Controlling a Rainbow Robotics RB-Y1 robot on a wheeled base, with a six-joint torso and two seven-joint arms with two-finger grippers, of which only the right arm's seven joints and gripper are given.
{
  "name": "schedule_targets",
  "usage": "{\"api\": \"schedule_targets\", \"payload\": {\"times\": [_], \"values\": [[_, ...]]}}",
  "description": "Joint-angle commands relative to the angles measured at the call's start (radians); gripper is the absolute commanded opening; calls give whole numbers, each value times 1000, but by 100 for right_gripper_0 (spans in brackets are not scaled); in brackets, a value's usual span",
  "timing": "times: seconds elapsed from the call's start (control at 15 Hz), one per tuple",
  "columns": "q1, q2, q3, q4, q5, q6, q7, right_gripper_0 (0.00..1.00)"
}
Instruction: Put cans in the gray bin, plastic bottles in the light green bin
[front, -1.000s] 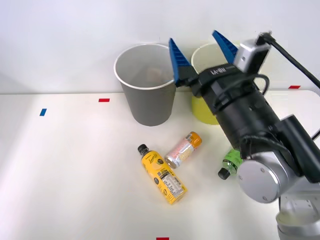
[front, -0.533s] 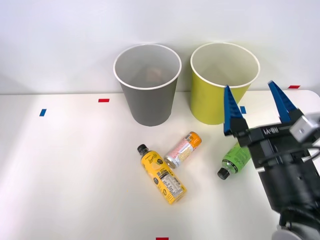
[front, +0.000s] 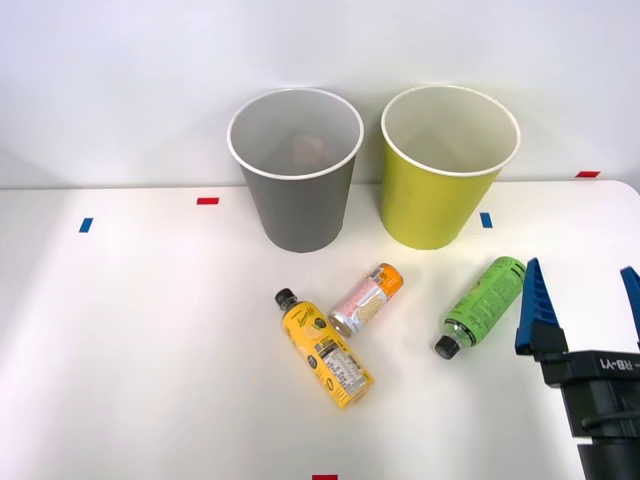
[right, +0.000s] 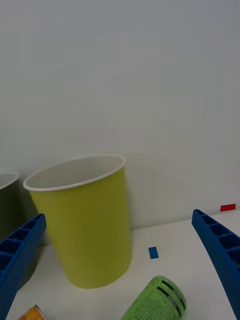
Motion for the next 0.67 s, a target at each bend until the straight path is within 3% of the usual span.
{"api": "schedule_targets", "payload": {"times": [0.07, 0.2, 0.33, 0.47, 0.67], "values": [[70, 42, 0, 0, 3, 17, 4, 100], [86, 61, -5, 10, 4, 31, 4, 100], [67, 119, -34, 50, 118, 31, -11, 100], [46, 179, -71, 94, 262, 26, -148, 100], [44, 211, -92, 111, 389, 19, -309, 100]]}}
